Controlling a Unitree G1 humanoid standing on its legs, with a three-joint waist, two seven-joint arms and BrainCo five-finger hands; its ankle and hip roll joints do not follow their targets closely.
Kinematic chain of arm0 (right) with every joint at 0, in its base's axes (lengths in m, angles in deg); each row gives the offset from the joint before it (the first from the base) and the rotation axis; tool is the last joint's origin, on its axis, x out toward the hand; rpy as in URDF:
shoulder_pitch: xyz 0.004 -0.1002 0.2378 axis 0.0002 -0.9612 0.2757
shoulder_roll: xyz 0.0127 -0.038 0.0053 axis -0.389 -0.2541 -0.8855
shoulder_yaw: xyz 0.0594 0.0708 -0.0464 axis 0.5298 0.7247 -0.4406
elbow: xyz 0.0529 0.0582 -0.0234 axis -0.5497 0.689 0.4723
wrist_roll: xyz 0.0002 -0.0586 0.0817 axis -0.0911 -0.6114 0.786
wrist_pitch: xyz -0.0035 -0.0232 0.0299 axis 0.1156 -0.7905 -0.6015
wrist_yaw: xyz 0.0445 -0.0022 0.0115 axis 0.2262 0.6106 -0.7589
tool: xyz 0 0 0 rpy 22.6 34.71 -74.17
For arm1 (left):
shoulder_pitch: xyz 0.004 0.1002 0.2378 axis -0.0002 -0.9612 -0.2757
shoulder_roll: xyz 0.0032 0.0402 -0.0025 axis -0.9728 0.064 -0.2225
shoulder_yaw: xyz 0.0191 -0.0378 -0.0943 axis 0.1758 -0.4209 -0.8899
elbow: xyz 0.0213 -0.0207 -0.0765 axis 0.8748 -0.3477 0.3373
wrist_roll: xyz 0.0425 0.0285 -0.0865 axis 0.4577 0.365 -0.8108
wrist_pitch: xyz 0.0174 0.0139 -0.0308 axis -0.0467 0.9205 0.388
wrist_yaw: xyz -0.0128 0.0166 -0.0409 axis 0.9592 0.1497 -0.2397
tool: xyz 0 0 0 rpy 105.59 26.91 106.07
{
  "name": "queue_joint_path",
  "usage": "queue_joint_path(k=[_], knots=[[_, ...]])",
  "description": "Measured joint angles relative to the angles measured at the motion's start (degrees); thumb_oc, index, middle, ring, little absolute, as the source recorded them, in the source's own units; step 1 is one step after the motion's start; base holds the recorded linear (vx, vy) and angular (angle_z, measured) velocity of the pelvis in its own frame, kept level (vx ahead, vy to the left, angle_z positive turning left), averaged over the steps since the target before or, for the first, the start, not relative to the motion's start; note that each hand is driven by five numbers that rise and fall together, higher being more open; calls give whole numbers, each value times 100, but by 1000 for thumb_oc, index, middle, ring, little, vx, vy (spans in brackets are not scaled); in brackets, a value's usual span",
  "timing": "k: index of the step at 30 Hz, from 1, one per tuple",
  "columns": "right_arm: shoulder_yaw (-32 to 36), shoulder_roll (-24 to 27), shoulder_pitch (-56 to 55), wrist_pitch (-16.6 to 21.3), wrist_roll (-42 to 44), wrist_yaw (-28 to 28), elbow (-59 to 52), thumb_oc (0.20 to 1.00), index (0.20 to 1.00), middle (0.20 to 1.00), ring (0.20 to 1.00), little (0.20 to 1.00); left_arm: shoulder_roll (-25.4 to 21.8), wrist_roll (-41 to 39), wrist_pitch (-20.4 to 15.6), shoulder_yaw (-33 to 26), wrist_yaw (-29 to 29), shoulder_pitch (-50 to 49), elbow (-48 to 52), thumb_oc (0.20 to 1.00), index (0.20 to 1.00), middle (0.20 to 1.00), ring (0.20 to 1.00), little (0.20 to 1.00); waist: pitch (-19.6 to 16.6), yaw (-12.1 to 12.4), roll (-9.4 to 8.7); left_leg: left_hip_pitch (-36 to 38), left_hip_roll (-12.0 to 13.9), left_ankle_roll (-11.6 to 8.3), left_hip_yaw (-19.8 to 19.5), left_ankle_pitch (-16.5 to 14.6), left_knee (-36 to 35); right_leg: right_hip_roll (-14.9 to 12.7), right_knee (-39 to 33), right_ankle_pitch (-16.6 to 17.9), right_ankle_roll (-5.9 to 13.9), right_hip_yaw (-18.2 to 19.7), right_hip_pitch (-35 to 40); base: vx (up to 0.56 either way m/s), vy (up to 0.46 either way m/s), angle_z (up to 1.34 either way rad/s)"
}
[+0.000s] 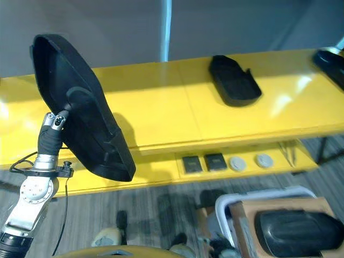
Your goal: Move parts from the plastic box to the shelf.
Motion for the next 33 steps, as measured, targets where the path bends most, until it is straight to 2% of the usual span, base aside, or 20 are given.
queue_joint_path(k=[1, 2, 4, 7, 9, 10, 11, 12, 13, 15, 16, 18, 19, 20, 22, 25, 27, 30, 31, 33], knots=[[-2, -46, -24, -37, 0, -17, 53, 1000, 1000, 1000, 1000, 1000, -63, 2, 3, -66, -13, -2, 110, 200, 200, 200, 200, 200, -29, 194, 33, -32, -34, 23, 190, 193, -26, -23, 14, -23, 93, -2, 15, 309, 230, 32], [2, -168, -22, -72, -2, -94, 59, 1000, 1000, 1000, 1000, 1000, -157, 29, 3, -161, -26, 42, 131, 200, 200, 200, 200, 200, -59, 130, -20, -41, -169, 25, 100, 282, 1, -141, -38, -4, 209, -139, 154, 289, 251, 37], [22, -340, -41, -131, -27, -215, 79, 1000, 1000, 1000, 1000, 1000, -173, 61, 57, -288, -11, 44, 121, 200, 200, 200, 200, 200, -153, 147, -176, 192, -422, 136, -29, 388, -217, -351, 74, 18, 310, -37, 187, 241, 224, 35], [485, -392, 4, -151, -2, -245, 62, 1000, 1000, 1000, 1000, 1000, -192, 67, 174, -393, -8, 175, 139, 200, 200, 200, 200, 200, -225, 95, -296, 420, -796, 357, -67, 318, -350, -824, 669, -8, 440, 81, 197, 213, 283, 25], [461, -321, 112, -110, 27, -248, -193, 1000, 1000, 1000, 1000, 1000, -257, 67, 240, -276, -10, 503, 124, 200, 200, 200, 200, 200, -184, -176, -169, 616, -976, 583, -254, 196, -335, -1508, 2414, -53, 520, 641, -313, 148, 192, 46], [443, -333, 175, -108, 35, -248, -175, 1000, 1000, 1000, 1000, 1000, -336, 68, 245, -175, -12, 667, 110, 200, 200, 200, 200, 200, -167, -229, -161, 674, -1047, 645, -295, 154, -352, -1768, 3141, -102, 585, 932, -655, 69, -66, 41], [339, -444, 306, -139, 34, -256, -172, 1000, 1000, 1000, 1000, 1000, -474, 70, 236, -16, -31, 856, 69, 200, 200, 200, 200, 200, -174, -317, -183, 694, -1113, 672, -296, 116, -354, -1844, 3667, -350, 727, 1544, -1156, 88, -145, 27], [291, -450, 343, -138, 29, -266, -195, 1000, 1000, 1000, 1000, 1000, -537, 71, 233, 45, -60, 904, 26, 200, 200, 200, 200, 200, -174, -392, -180, 700, -1121, 654, -257, 106, -369, -1834, 3479, -445, 695, 1645, -1375, 90, -150, 5], [174, -453, 401, -135, 26, -262, -228, 1000, 1000, 1000, 1000, 1000, -624, 72, 230, 82, -103, 899, -43, 200, 200, 200, 200, 200, -169, -382, -179, 692, -1123, 619, -161, 80, -370, -1753, 3040, -491, 644, 1648, -1507, 134, -153, -28], [94, -519, 442, -128, 15, -262, -310, 1000, 1000, 1000, 1000, 1000, -711, 75, 280, 72, -168, 846, -275, 200, 200, 200, 200, 200, -194, -417, -265, 702, -1133, 602, -111, 52, -369, -1422, 1975, -416, 662, 1658, -1606, 217, -183, -19], [88, -541, 403, -139, 16, -267, -396, 1000, 1000, 1000, 1000, 1000, -701, 117, 292, 80, -182, 847, -438, 200, 200, 200, 200, 200, -178, -480, -264, 744, -1144, 478, -188, -68, -372, -1223, 1624, -320, 687, 1842, -1670, 221, -166, 5], [51, -614, 377, -143, 14, -265, -408, 1000, 1000, 1000, 1000, 1000, -697, 124, 327, 72, -194, 850, -734, 200, 200, 200, 200, 200, -221, -546, -336, 770, -1142, 460, -269, -81, -374, -757, 917, -120, 652, 2714, -1537, 202, -161, 20], [64, -678, 306, -131, 17, -262, -411, 1000, 1000, 1000, 1000, 1000, -699, 158, 367, 60, -253, 842, -854, 200, 200, 200, 200, 200, -242, -618, -377, 798, -1154, 449, -306, -77, -374, -642, 739, 15, 587, 2857, -1471, 263, -226, 21], [29, -671, 240, -142, 4, -263, -423, 1000, 1000, 1000, 1000, 1000, -643, 155, 446, 52, -299, 680, -986, 200, 200, 200, 200, 200, -281, -626, -396, 941, -1114, 348, -278, -143, -407, -607, 632, 352, 338, 2766, -1341, 219, -198, 2], [-170, -558, 110, -137, -3, -292, -608, 1000, 1000, 1000, 1000, 1000, -425, 90, 554, 8, -374, 456, -1063, 200, 200, 200, 200, 200, -356, -687, -284, 965, -946, 239, -296, -213, -409, -430, 424, 649, 234, 2699, -1207, 132, -135, -8], [-165, -450, 31, -123, -154, -437, -630, 1000, 1000, 1000, 1000, 1000, -318, 32, 668, 5, -494, 353, -1106, 200, 200, 200, 200, 200, -415, -740, -111, 949, -625, 96, -305, -142, -374, -32, -73, 857, 47, 2623, -1032, 62, -92, -9], [-162, -428, 38, -118, -158, -464, -646, 1000, 1000, 1000, 1000, 1000, -240, -82, 810, -1, -520, 406, -1279, 200, 200, 200, 200, 200, -422, -858, -46, 953, -394, 76, -328, -126, -374, 216, -72, 827, -116, 2570, -1038, 39, -64, -8], [-183, -428, 65, -117, -155, -476, -643, 1000, 1000, 1000, 1000, 1000, -96, -268, 978, 60, -595, 835, -1764, 200, 200, 200, 200, 200, -419, -1005, -37, 940, -187, 32, -306, -116, -374, 430, -72, 740, -202, 2578, -1085, 13, -44, -9], [-211, -417, 54, -114, -154, -483, -645, 1000, 1000, 1000, 1000, 1000, -41, -325, 1027, 117, -632, 1098, -2003, 200, 200, 200, 200, 200, -417, -1014, -21, 905, -134, -91, -307, -108, -375, 467, -73, 732, -234, 2567, -1113, 1, -55, -8], [-290, -397, 102, -106, -152, -492, -654, 1000, 1000, 1000, 1000, 1000, 13, -481, 1145, 278, -631, 1609, -2427, 200, 200, 200, 200, 200, -414, -1014, -3, 791, -99, -111, -305, -99, -376, 495, -72, 737, -250, 2575, -1214, -35, -19, -5]])
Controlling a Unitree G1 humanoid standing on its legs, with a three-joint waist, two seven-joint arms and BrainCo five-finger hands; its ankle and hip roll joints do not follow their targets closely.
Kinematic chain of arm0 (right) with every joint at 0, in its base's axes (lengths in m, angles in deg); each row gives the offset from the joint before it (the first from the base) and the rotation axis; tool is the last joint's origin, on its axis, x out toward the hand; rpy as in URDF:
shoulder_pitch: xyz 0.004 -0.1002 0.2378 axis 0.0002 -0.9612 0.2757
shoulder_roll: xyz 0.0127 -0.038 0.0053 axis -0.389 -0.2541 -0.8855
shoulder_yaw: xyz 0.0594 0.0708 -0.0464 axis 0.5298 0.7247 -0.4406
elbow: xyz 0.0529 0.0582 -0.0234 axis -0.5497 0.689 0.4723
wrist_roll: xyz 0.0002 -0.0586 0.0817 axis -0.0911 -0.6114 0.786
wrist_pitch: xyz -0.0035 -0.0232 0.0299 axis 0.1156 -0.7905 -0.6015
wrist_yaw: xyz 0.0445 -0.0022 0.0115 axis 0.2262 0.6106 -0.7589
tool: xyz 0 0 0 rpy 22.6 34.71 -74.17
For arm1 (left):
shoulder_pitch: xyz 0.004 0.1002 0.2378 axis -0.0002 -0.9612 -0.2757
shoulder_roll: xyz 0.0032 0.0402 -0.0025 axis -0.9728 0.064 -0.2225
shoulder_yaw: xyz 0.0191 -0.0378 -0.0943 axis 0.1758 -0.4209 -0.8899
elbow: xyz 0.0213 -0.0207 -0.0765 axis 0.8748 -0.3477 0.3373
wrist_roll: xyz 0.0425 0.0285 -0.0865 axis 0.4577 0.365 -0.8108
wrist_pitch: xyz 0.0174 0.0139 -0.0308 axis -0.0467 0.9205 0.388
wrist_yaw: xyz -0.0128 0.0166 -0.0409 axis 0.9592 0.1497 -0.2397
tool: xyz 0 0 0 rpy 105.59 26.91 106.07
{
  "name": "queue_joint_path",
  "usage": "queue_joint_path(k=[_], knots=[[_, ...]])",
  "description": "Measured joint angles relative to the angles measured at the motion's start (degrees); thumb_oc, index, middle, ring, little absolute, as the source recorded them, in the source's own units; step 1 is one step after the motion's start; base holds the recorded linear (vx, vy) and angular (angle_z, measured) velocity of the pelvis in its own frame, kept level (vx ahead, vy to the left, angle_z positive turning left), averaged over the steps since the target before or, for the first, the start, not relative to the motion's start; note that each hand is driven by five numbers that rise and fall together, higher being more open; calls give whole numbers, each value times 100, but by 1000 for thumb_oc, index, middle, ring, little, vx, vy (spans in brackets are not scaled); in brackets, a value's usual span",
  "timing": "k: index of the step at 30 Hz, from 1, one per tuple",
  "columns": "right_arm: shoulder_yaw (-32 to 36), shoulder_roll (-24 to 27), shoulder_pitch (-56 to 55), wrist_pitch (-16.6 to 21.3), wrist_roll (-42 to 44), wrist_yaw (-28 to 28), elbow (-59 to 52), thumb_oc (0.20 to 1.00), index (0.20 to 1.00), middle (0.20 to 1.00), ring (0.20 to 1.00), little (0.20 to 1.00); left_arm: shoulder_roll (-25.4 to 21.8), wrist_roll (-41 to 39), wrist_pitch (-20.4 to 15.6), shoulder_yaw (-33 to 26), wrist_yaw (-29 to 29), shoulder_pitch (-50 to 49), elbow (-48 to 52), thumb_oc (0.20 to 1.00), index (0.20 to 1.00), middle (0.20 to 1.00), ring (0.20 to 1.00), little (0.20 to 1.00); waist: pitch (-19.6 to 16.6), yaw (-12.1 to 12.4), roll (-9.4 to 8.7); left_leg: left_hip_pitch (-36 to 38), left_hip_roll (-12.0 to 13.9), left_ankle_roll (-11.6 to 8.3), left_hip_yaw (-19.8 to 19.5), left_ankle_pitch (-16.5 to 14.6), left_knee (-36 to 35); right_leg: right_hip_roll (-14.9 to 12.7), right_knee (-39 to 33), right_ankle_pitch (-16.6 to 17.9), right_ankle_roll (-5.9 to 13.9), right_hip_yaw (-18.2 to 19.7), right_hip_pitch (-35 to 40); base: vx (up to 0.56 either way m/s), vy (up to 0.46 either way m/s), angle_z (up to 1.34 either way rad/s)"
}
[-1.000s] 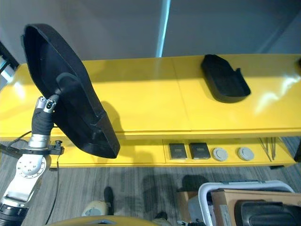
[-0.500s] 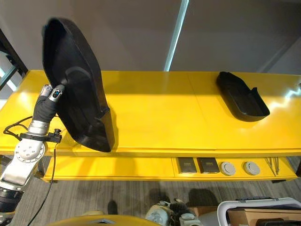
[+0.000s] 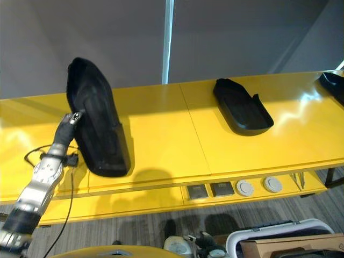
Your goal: Move parts from the plastic box to the shelf.
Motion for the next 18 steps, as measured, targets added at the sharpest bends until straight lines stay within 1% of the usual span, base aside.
queue_joint_path(k=[1, 2, 4, 5, 6, 7, 10, 12, 15, 18], knots=[[-61, 39, 71, -1, -1, -21, -10, 1000, 1000, 1000, 1000, 1000, 5, -148, 121, 239, -11, 446, -364, 200, 200, 200, 200, 200, 13, -54, 21, -91, 1, -25, 14, 26, 0, 8, 0, 28, -20, 19, -109, -168, -28, -13], [-117, 61, 103, -4, 15, -85, -102, 1000, 1000, 1000, 1000, 1000, 8, -145, 254, 399, -41, 809, -609, 200, 200, 200, 200, 200, 34, -159, 29, -186, -5, -63, 39, 75, 2, 17, 0, 90, -6, 33, -242, -148, -21, -10], [-129, 75, 145, -3, 57, -135, -186, 1000, 1000, 1000, 1000, 1000, -25, -147, 285, 636, -43, 1376, -1123, 200, 200, 200, 200, 200, 67, -180, 45, -381, -26, -25, 23, 114, -1, -9, 1, 120, -35, 40, -409, -148, -14, -1], [-129, 74, 225, -10, 58, -154, -185, 1000, 1000, 1000, 1000, 1000, -53, -146, 353, 644, -42, 1567, -1264, 200, 200, 200, 200, 200, 112, -197, 51, -460, -39, -22, 27, 143, -1, -19, 1, 133, -49, 33, -488, -193, -21, -9], [-133, 73, 331, -11, 59, -195, -195, 1000, 1000, 1000, 1000, 1000, -165, -148, 435, 653, -39, 1840, -1396, 200, 200, 200, 200, 200, 197, -264, 53, -644, -60, -20, 68, 197, -1, -26, 1, 241, -4, 98, -711, -138, -17, -15], [-160, 72, 371, -5, 66, -208, -203, 1000, 1000, 1000, 1000, 1000, -247, -146, 445, 686, -39, 1994, -1452, 200, 200, 200, 200, 200, 272, -264, 41, -710, -66, -26, 91, 226, -1, -26, 2, 276, -13, 127, -792, -120, -14, -20], [-176, 72, 500, 3, 217, -215, -198, 1000, 1000, 1000, 1000, 1000, -469, -142, 537, 696, -29, 2202, -1517, 200, 200, 200, 200, 200, 484, -285, 37, -867, -63, -21, 182, 272, -8, -13, 1, 342, -25, 161, -1003, -81, -11, -15], [-175, 70, 584, 5, 231, -216, -192, 1000, 1000, 1000, 1000, 1000, -499, -130, 566, 695, -19, 2313, -1600, 200, 200, 200, 200, 200, 627, -279, 16, -919, -47, -39, 180, 288, -21, -1, 1, 330, -40, 168, -1059, -20, -9, -3], [-182, 66, 639, -3, 247, -215, -192, 1000, 1000, 1000, 1000, 1000, -513, -28, 690, 708, 13, 2315, -1676, 200, 200, 200, 200, 200, 730, -248, -15, -982, -20, -39, 180, 295, -32, 20, 2, 311, -68, 152, -1122, 0, 0, 0], [-178, 62, 656, -24, 265, -210, -181, 1000, 1000, 1000, 1000, 1000, -515, 145, 731, 690, 108, 2282, -1660, 200, 200, 200, 200, 200, 759, -214, -14, -973, -7, -46, 169, 290, -30, 31, 2, 317, -61, 135, -1102, 0, 0, 0]])
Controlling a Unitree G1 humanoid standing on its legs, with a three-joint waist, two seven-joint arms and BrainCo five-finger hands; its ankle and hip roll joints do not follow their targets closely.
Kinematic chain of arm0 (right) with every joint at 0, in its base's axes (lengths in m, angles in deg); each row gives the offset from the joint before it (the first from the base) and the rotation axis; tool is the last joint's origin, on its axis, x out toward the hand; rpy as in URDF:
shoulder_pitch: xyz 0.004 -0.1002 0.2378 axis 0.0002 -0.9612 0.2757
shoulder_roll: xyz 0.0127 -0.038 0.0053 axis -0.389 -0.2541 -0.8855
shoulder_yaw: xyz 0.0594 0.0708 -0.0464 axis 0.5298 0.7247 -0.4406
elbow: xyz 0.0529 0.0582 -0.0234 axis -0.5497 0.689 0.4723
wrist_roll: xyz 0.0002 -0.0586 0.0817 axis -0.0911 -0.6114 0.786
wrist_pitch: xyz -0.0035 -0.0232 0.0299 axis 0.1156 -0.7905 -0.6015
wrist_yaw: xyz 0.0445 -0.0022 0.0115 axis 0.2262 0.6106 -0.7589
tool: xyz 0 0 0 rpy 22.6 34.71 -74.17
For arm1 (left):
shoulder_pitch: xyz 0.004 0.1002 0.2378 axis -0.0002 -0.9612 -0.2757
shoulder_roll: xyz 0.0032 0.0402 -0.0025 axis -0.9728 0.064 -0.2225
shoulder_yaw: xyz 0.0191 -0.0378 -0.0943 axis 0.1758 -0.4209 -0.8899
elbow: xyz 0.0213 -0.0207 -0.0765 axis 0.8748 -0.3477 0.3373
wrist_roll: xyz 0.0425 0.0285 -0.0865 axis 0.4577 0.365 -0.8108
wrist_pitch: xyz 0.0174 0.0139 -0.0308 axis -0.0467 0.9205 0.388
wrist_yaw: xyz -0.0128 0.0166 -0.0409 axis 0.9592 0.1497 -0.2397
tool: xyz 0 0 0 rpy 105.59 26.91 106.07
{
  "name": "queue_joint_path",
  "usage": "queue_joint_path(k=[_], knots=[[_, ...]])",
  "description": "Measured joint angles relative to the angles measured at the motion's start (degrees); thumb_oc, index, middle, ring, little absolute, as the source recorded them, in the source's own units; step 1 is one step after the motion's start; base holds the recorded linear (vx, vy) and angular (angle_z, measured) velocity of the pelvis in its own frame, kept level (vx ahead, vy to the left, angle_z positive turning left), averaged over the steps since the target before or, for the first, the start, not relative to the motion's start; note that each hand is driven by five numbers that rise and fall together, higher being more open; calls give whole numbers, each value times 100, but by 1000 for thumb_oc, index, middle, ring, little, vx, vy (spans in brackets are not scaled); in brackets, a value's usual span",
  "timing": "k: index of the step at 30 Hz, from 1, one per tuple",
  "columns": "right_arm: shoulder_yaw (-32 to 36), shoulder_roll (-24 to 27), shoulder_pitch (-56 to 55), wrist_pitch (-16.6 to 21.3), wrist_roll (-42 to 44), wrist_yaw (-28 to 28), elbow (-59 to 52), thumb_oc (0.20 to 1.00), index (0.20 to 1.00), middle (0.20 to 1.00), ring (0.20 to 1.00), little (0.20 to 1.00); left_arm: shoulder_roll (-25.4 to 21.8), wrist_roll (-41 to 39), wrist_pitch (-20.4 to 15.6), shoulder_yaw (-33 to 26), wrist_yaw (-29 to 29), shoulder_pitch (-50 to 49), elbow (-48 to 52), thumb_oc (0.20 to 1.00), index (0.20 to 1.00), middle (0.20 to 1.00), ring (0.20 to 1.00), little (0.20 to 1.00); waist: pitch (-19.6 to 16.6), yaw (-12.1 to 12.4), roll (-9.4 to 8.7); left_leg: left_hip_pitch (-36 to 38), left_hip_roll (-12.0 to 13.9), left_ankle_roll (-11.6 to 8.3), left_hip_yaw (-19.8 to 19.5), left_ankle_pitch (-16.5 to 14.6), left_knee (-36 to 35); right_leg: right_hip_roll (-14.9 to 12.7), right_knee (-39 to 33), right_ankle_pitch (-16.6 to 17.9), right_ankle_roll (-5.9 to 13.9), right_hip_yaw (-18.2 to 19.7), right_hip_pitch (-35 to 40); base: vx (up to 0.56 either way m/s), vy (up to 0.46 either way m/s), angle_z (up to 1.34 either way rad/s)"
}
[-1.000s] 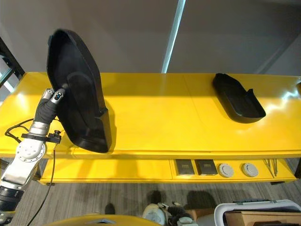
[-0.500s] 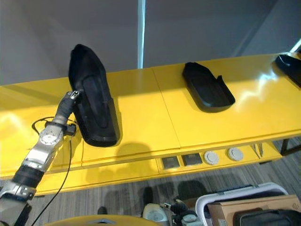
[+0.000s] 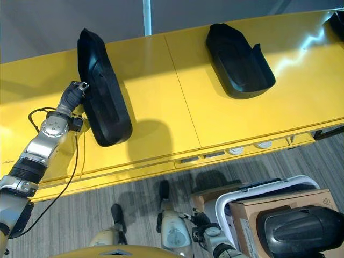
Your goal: Move parts from the plastic box to the shelf.
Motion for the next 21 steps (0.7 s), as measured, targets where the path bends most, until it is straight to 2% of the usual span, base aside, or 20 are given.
queue_joint_path(k=[6, 10, 17, 21], knots=[[-60, -35, -2, -25, -4, -2, -1, 1000, 1000, 1000, 1000, 1000, -11, 312, 34, -114, -10, -591, 422, 200, 200, 200, 200, 200, 27, 22, 8, 284, 9, -25, -7, -58, 25, 10, -1, -67, -29, -19, 298, 26, -1, 0], [-92, -29, -3, -38, -3, -4, 25, 1000, 1000, 1000, 1000, 1000, -69, 613, 154, -120, -104, -697, 413, 200, 200, 200, 200, 200, 32, 149, 9, 380, 8, -23, -17, -87, 23, 0, -1, -86, -37, -28, 389, 0, 0, 0], [-93, -29, -6, -25, 5, -4, 64, 1000, 1000, 1000, 1000, 1000, -612, 1369, 266, -115, -106, -736, 406, 200, 200, 200, 200, 200, 31, 155, 9, 377, 15, -12, -29, -105, -7, 3, -1, -83, -39, -40, 391, 0, 0, 0], [-90, -35, -2, -13, 10, -5, 145, 1000, 1000, 1000, 1000, 1000, -659, 1580, 285, -122, -103, -736, 372, 200, 200, 200, 200, 200, 30, 155, 8, 371, 15, -42, -33, -87, -1, 1, -1, -79, -35, -56, 391, 0, 0, 0]])
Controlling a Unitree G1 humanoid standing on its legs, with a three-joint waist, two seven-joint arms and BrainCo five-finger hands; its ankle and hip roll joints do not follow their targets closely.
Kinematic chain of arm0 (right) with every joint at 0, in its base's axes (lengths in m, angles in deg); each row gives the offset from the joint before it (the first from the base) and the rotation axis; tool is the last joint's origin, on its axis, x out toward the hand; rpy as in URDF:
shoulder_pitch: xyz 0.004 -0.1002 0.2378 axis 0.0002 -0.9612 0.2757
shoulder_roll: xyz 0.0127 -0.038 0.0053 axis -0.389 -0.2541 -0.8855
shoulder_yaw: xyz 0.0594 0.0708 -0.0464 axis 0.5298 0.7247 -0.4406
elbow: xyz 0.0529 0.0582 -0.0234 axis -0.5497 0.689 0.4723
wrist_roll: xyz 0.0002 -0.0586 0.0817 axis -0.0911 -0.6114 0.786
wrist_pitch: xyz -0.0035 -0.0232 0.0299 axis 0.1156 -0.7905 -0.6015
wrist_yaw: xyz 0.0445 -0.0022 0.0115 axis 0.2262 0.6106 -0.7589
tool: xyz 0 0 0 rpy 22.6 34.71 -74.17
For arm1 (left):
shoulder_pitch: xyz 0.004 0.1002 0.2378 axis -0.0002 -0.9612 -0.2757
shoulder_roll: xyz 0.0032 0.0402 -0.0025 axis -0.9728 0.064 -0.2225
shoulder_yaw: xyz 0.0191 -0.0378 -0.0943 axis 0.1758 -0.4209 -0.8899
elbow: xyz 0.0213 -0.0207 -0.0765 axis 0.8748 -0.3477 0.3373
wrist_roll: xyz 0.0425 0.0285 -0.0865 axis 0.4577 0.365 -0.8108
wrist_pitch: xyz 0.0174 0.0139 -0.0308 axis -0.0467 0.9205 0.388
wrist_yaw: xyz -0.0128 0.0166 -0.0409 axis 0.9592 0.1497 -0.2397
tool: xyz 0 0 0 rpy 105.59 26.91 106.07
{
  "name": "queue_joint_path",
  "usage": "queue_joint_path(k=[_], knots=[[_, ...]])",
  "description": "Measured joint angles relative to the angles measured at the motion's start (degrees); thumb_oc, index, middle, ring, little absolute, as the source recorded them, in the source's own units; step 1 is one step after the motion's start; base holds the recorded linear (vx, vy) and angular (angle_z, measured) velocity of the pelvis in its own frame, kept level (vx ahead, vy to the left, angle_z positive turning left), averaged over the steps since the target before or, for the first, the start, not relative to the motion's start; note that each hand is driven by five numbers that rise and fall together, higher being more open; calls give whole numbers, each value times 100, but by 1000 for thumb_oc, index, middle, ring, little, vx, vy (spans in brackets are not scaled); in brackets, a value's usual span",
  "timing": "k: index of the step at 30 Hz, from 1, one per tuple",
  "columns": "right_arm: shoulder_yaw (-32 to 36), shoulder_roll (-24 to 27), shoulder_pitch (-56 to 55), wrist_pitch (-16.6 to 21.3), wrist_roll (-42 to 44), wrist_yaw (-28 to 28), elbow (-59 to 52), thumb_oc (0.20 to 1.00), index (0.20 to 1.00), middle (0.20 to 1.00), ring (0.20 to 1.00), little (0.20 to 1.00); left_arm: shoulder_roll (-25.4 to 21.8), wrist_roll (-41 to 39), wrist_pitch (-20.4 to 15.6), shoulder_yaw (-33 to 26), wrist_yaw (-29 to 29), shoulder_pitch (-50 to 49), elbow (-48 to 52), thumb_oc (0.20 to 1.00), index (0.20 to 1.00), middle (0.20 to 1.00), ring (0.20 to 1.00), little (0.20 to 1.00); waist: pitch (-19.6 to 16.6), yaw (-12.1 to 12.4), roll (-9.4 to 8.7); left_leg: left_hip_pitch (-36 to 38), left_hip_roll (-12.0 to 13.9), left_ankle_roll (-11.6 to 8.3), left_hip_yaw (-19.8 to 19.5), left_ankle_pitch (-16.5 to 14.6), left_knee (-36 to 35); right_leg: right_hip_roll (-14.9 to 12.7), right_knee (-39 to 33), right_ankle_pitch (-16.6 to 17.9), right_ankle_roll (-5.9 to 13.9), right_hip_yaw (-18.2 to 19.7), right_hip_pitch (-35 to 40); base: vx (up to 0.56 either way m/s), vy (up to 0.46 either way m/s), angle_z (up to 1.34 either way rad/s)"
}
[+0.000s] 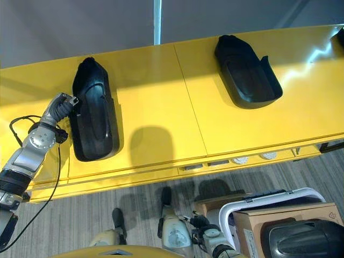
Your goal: Move parts from the plastic box to the shelf.
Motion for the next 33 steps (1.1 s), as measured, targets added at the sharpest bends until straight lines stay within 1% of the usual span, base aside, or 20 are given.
queue_joint_path(k=[2, 5, 6, 7, 8, 11, 15, 17, 18, 21, 22, 25, 26, 28, 30, 32, 33], knots=[[0, -4, 5, 1, -1, 0, 24, 1000, 1000, 1000, 1000, 1000, 0, 46, 7, 3, 2, 4, -32, 200, 200, 200, 200, 200, -5, -5, 0, 2, 0, -7, -2, 5, 25, 1, 0, 0, -1, -8, 3, 0, 0, 0], [-5, -11, 10, 3, -1, 0, 59, 1000, 1000, 1000, 1000, 1000, 11, 44, -5, 27, 10, 89, -340, 200, 200, 200, 200, 200, -14, -28, -2, 47, 0, -7, 3, 5, 25, 2, 1, 0, 0, -19, 46, 0, 0, 0], [-10, -13, 10, 3, -2, 1, 58, 1000, 1000, 1000, 1000, 1000, 11, 44, -6, 29, 11, 97, -412, 442, 442, 442, 442, 442, -21, -33, -3, 53, -1, -6, 4, 4, 25, 2, 1, -1, 0, -19, 53, 0, 0, 0], [-8, -20, 9, 1, -2, 1, 60, 1000, 1000, 1000, 1000, 1000, 12, 41, -3, 29, 15, 97, -470, 878, 878, 878, 878, 878, -34, -57, -5, 55, -4, -6, 5, 4, 25, 0, 1, -1, 0, -13, 54, 0, 0, 0], [-7, -21, 8, 0, -2, 2, 66, 1000, 1000, 1000, 1000, 1000, 23, 41, -3, 29, 28, 96, -469, 1000, 1000, 1000, 1000, 1000, -39, -59, -6, 57, -6, -6, 6, 4, 25, -2, 1, 0, 0, -6, 57, 0, 0, 0], [-10, -23, -8, -12, -5, 2, 82, 1000, 1000, 1000, 1000, 1000, 107, 35, -3, 28, 114, 93, -472, 1000, 1000, 1000, 1000, 1000, -111, -55, -5, 56, -7, -7, 5, 4, 24, -3, 1, -1, 0, 4, 58, 0, 0, 0], [-15, -66, -25, -38, -13, 12, 246, 1000, 1000, 1000, 1000, 1000, 499, -213, 9, -23, 286, 87, -648, 1000, 1000, 1000, 1000, 1000, -321, -48, -40, 54, -11, -1, 13, -1, -6, -10, 0, -4, -1, 15, 51, 0, 0, 0], [-15, -80, -28, -41, -14, 13, 284, 1000, 1000, 1000, 1000, 1000, 577, -357, 12, -23, 300, 83, -664, 1000, 1000, 1000, 1000, 1000, -365, -47, -53, 56, -14, -1, 14, -1, -6, -13, 0, -4, -1, 13, 54, 8, 4, 3], [-12, -82, -45, -49, -18, 20, 292, 1000, 1000, 1000, 1000, 1000, 716, -756, 5, -55, 295, 81, -663, 1000, 1000, 1000, 1000, 1000, -383, -46, -57, 74, -16, 9, 10, -7, -6, -23, 0, -3, 0, -6, 89, 10, 3, 7], [-7, -76, -34, -133, -21, 32, 298, 1000, 1000, 1000, 1000, 1000, 936, -1224, -19, -60, 301, 78, -664, 1000, 1000, 1000, 1000, 1000, -399, -6, -53, 145, -18, 29, -2, -20, -6, -35, 1, -8, -5, -30, 170, 31, 7, 6], [1, -75, 0, -182, -59, 50, 307, 1000, 1000, 1000, 1000, 1000, 1003, -1430, -38, 15, 247, 53, -664, 1000, 1000, 1000, 1000, 1000, -401, -21, -51, 266, -16, 43, -39, -30, -7, -39, 0, -22, -3, -70, 316, 20, 1, 9], [1, -75, -75, -220, -80, 68, 309, 1000, 1000, 1000, 1000, 1000, 995, -1432, -55, 110, 227, 41, -712, 1000, 1000, 1000, 1000, 1000, -538, -34, -38, 367, -10, 46, -71, -55, -8, -39, -1, -78, -33, -94, 432, 12, 0, 7], [4, -76, -90, -237, -80, 71, 320, 1000, 1000, 1000, 1000, 1000, 971, -1424, -105, 112, 230, 82, -893, 1000, 1000, 1000, 1000, 1000, -598, -33, -20, 422, -12, 45, -91, -58, -8, -44, -1, -91, -40, -107, 498, -10, -11, 4], [8, -76, -112, -261, -80, 71, 350, 1000, 1000, 1000, 1000, 1000, 879, -1316, -78, 106, 278, 90, -1244, 1000, 1000, 1000, 1000, 1000, -739, -29, 10, 519, -8, 45, -104, -79, -8, -43, -1, -110, -45, -125, 596, -6, -8, 2], [7, -73, -115, -271, -80, 71, 352, 1000, 1000, 1000, 1000, 1000, 715, -1180, -78, 59, 372, 78, -1251, 1000, 1000, 1000, 1000, 1000, -782, 8, 23, 574, -3, 45, -119, -82, -9, -48, -1, -124, -39, -144, 664, -11, -7, 6], [8, -78, -137, -267, -79, 69, 345, 1000, 1000, 1000, 1000, 1000, 574, -1072, -89, -169, 490, -20, -995, 1000, 1000, 1000, 1000, 1000, -791, 43, 17, 622, -4, 43, -136, -82, -8, -58, -1, -126, -37, -191, 718, -11, 0, 6], [12, -73, -178, -262, -79, 70, 341, 1000, 1000, 1000, 1000, 1000, 564, -1068, -99, -236, 539, -69, -890, 1000, 1000, 1000, 1000, 1000, -851, 80, 24, 620, -3, 44, -140, -82, -9, -61, -2, -129, -37, -198, 723, -18, -3, 5]])
